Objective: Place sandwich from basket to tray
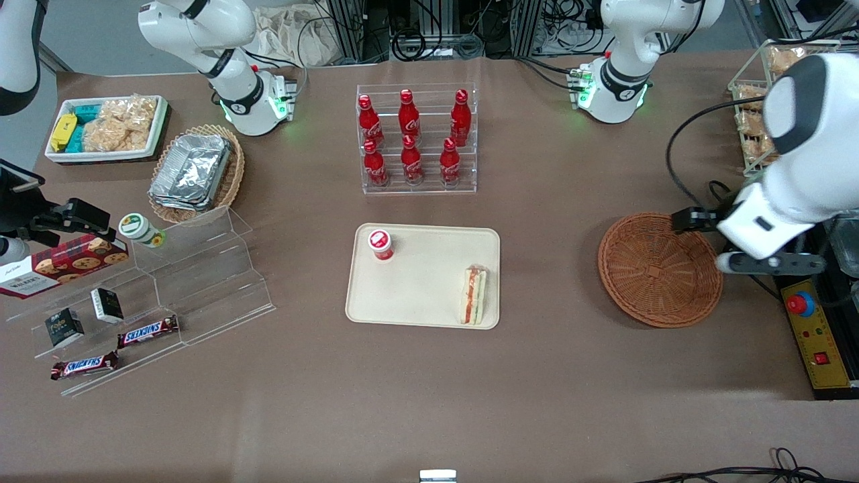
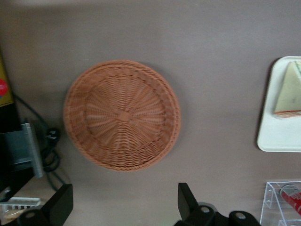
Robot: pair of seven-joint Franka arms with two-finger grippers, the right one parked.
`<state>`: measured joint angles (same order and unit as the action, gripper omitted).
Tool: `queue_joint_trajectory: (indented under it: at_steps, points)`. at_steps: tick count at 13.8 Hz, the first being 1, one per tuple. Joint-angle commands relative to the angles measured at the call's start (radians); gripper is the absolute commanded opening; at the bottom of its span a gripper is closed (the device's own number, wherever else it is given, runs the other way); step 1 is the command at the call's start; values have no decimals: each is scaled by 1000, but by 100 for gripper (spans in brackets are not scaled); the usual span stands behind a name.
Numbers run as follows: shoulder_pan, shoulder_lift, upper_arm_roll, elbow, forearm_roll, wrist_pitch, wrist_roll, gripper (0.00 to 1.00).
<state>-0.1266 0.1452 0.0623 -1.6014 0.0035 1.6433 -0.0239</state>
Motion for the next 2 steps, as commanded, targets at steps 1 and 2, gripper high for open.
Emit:
queue_joint_trajectory:
  at_steps: [1,2]
  points:
    - [-25,51,36,81,6,-42,15,100]
    - [-24,50,36,81,6,-42,16,100]
